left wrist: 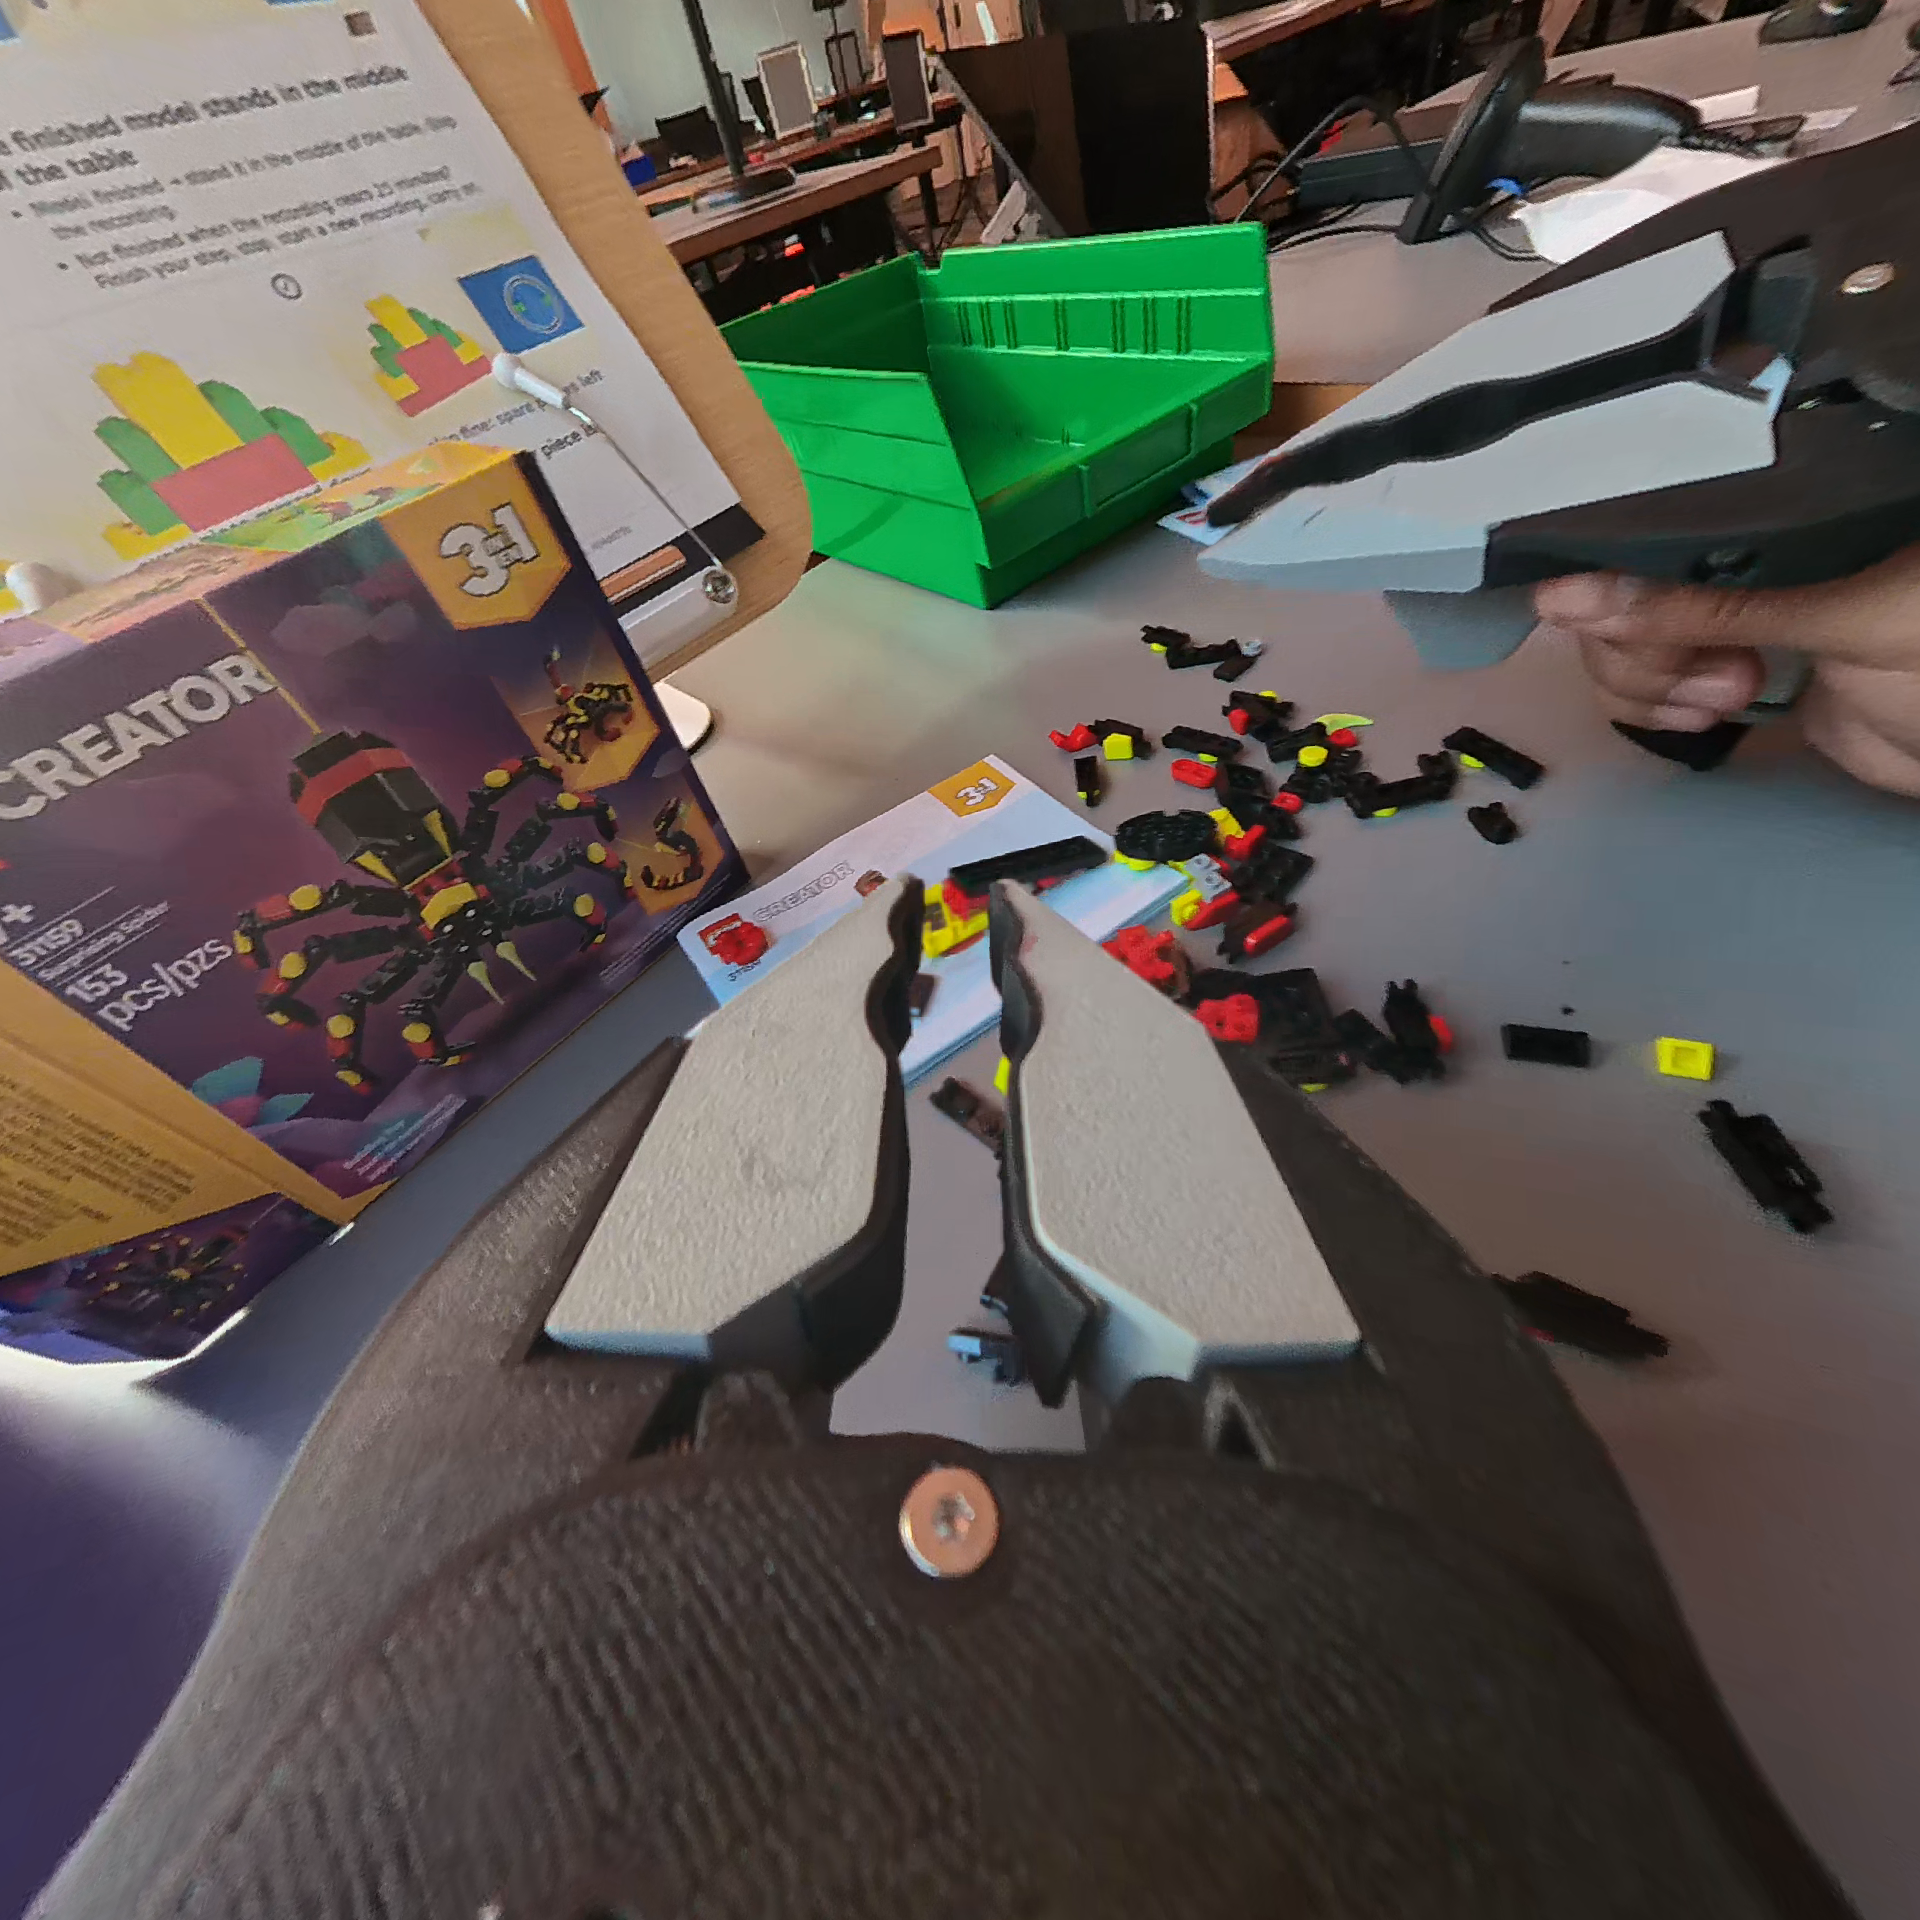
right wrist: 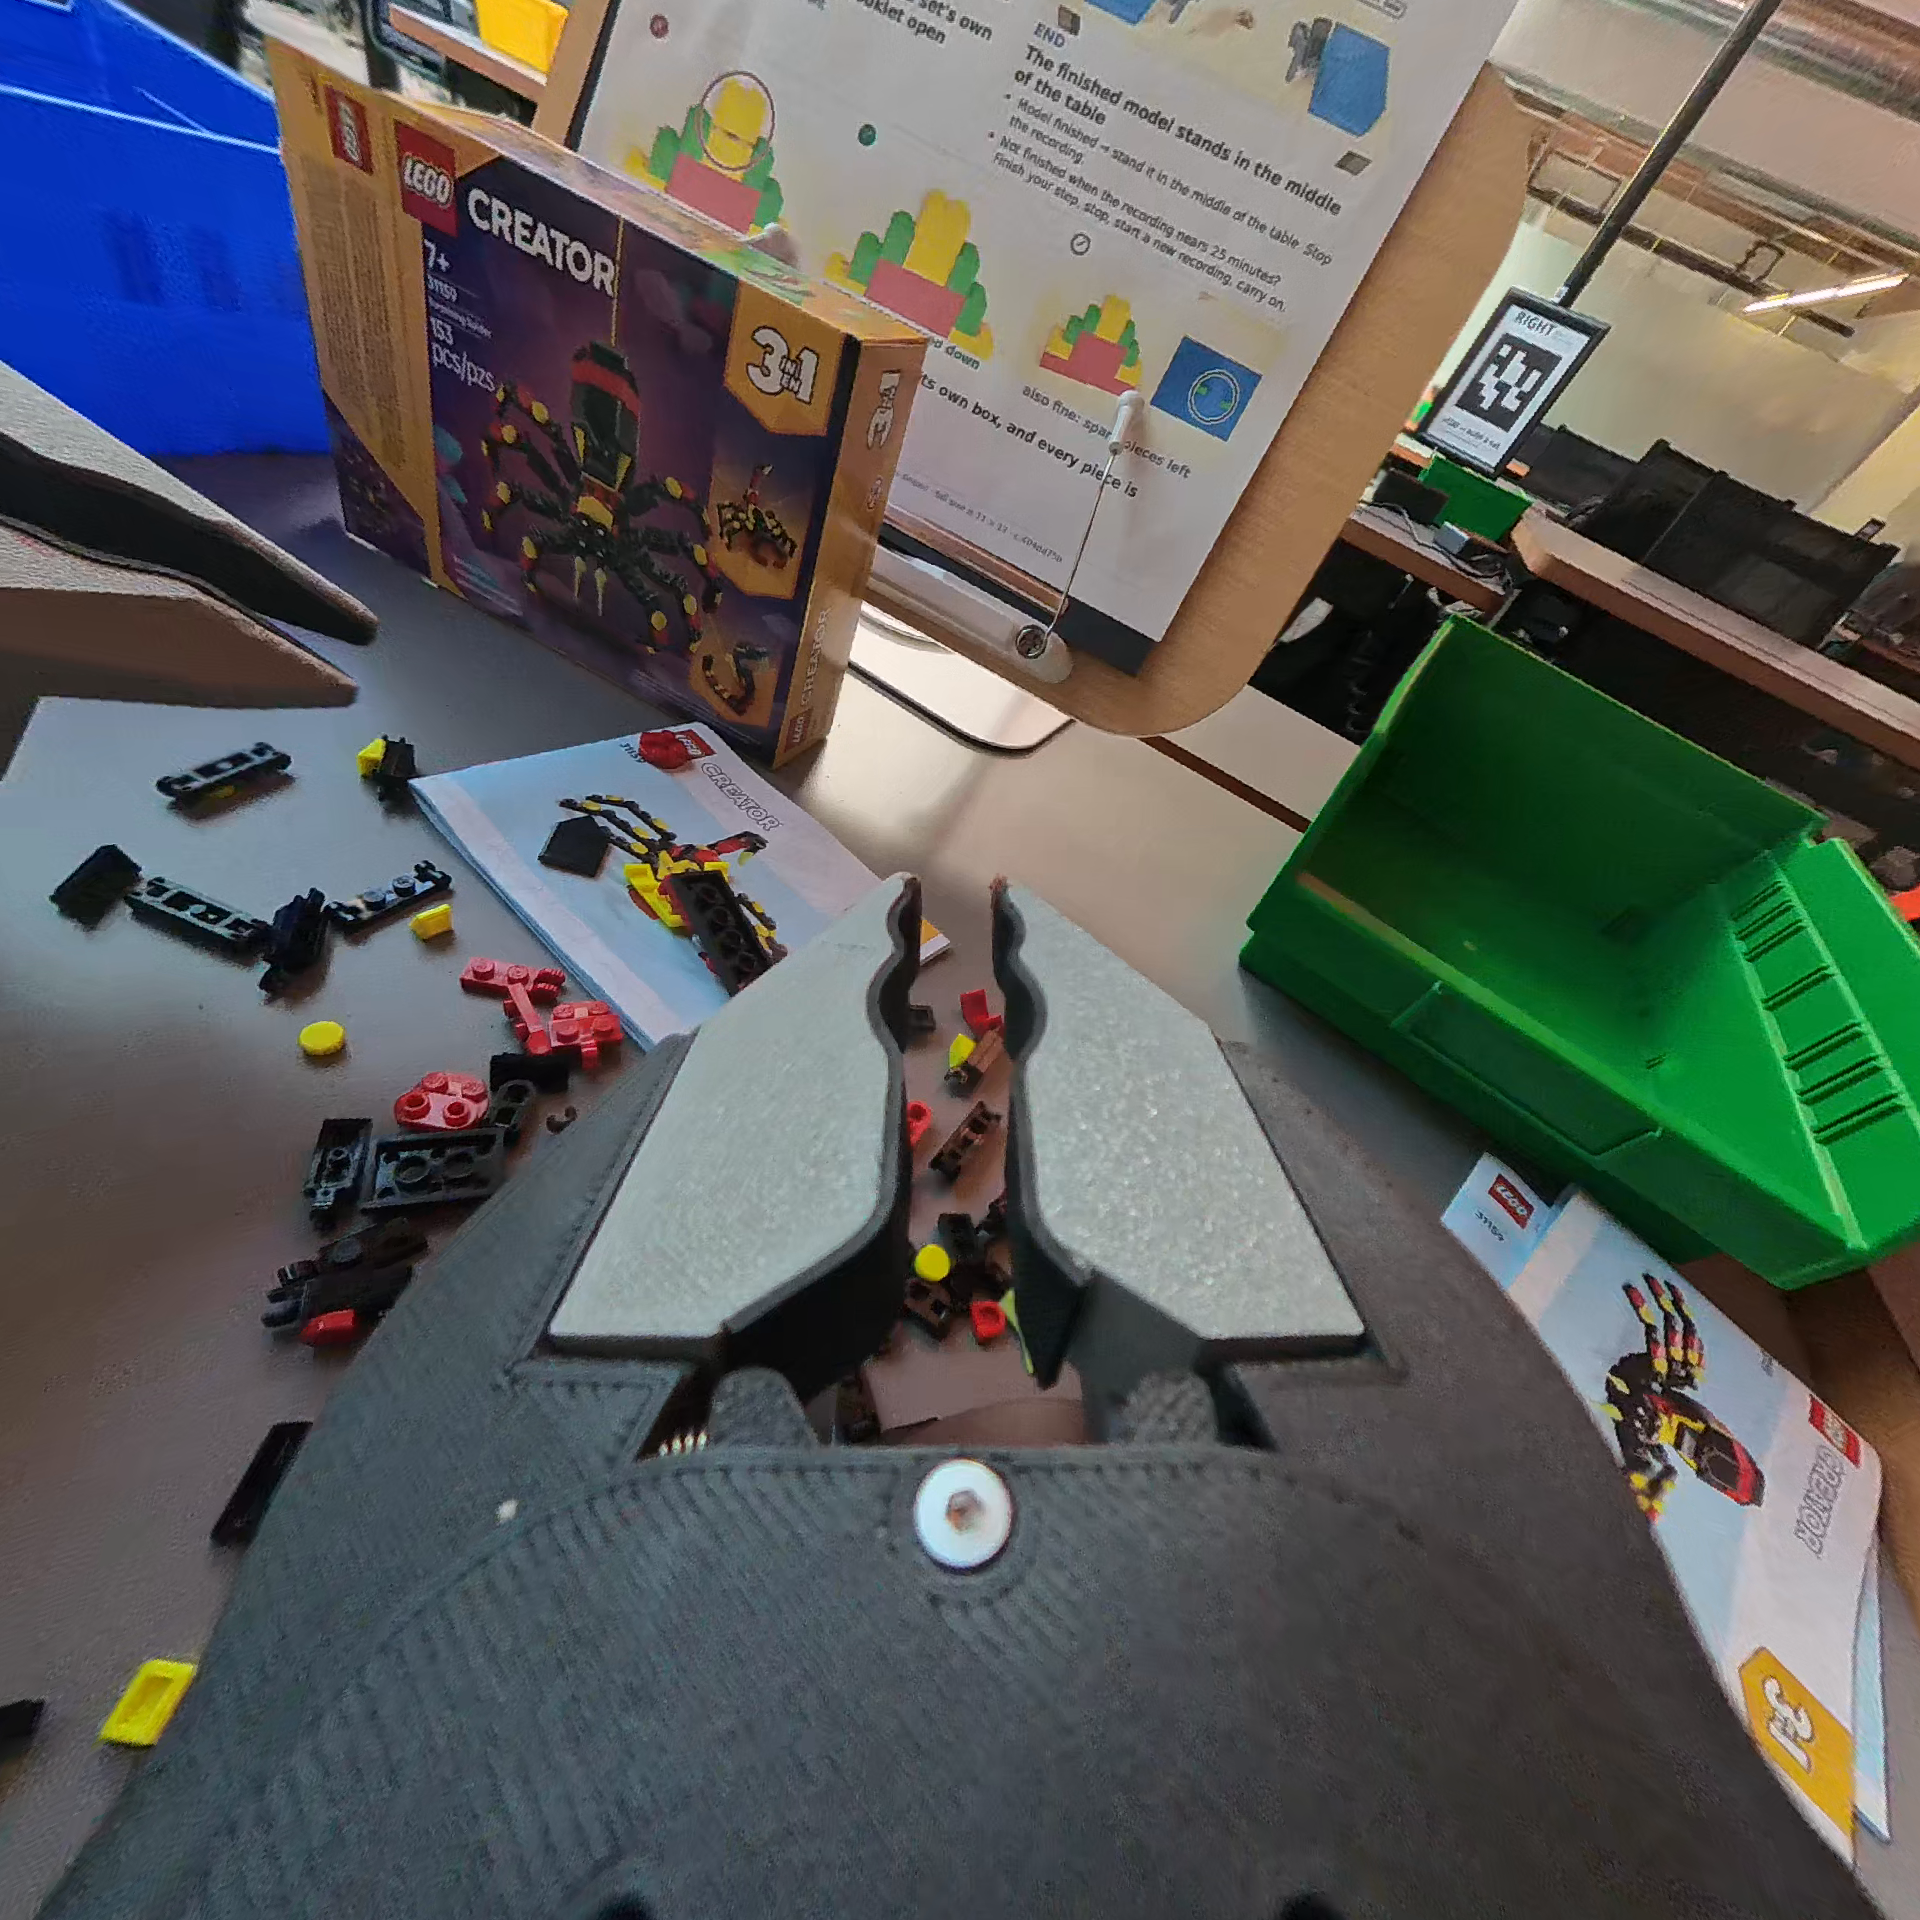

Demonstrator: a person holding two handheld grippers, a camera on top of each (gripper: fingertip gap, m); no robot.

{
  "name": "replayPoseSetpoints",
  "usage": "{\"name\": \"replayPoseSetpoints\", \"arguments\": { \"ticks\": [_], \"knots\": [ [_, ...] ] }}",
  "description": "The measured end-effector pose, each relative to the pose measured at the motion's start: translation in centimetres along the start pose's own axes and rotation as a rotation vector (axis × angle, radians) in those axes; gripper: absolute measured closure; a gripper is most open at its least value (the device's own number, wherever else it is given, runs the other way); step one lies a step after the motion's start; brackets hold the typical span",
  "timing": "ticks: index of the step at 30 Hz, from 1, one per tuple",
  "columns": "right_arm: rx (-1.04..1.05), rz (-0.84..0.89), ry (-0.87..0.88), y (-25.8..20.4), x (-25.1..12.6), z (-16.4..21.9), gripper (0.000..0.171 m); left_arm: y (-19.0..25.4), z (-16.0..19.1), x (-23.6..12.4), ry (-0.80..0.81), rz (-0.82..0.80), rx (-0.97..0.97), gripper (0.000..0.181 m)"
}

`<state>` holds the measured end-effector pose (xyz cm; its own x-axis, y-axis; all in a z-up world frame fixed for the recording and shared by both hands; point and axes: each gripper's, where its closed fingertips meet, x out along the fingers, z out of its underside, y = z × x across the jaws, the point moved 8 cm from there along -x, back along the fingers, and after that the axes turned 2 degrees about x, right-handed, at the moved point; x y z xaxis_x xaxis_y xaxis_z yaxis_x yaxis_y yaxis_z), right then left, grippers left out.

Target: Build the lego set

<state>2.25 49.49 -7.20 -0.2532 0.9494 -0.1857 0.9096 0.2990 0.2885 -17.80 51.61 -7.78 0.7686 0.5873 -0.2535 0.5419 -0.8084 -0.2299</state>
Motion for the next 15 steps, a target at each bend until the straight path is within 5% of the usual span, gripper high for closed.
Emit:
{"name": "replayPoseSetpoints", "arguments": {
  "ticks": [9,13,15],
  "knots": [
    [-0.103,-0.238,-0.085,0.4,2.0,1.2,0.171,-1.5,0.5,0.3,-0.039,-0.048,-0.058,0.172],
    [-0.002,-0.531,-0.158,0.9,2.6,1.5,0.166,-1.6,0.6,0.5,-0.044,-0.045,-0.06,0.172],
    [-0.049,-0.502,-0.178,1.9,2.9,1.7,0.161,-1.6,0.6,0.6,-0.052,-0.04,-0.057,0.173]
  ]
}}
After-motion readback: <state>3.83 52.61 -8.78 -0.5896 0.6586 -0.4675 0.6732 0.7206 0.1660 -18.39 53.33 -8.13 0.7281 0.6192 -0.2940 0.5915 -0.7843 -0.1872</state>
